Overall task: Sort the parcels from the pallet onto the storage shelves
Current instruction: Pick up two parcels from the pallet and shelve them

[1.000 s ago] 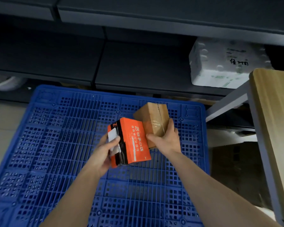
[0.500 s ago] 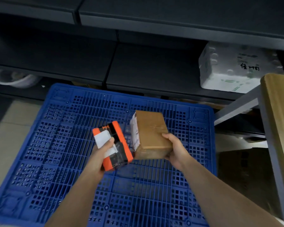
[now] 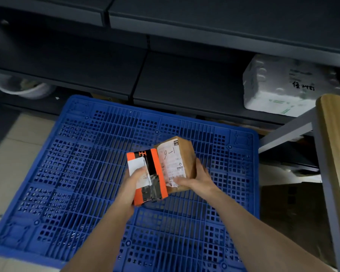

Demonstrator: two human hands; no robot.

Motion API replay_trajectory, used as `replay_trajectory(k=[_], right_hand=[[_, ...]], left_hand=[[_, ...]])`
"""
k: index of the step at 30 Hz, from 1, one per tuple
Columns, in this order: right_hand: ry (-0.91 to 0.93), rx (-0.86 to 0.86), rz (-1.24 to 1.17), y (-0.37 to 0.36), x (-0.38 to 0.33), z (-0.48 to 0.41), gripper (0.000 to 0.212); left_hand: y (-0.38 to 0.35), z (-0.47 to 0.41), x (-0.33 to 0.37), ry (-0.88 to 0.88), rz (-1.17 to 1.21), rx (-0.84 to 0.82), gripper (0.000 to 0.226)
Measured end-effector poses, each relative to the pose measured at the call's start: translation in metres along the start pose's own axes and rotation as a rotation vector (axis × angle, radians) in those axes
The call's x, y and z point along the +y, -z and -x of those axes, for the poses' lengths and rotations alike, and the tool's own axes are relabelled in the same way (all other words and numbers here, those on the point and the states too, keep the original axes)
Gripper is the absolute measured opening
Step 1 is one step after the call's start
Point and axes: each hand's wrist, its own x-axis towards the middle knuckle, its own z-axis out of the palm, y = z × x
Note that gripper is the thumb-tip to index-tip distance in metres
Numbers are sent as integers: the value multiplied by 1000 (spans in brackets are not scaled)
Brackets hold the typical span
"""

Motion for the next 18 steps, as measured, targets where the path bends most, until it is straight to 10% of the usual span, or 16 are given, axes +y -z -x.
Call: replay_trajectory(k=[9,14,18], right_hand=[[14,-79,-54,2,-10,30,107],[-16,-476,508,20,-52,46,65],[97,-449,582,-4,-71,49,69]], left_hand=[[41,38,10,-98,112,2,37],[75,58,0,-110,127,4,47],[81,66,-15,-67,35,6,44]])
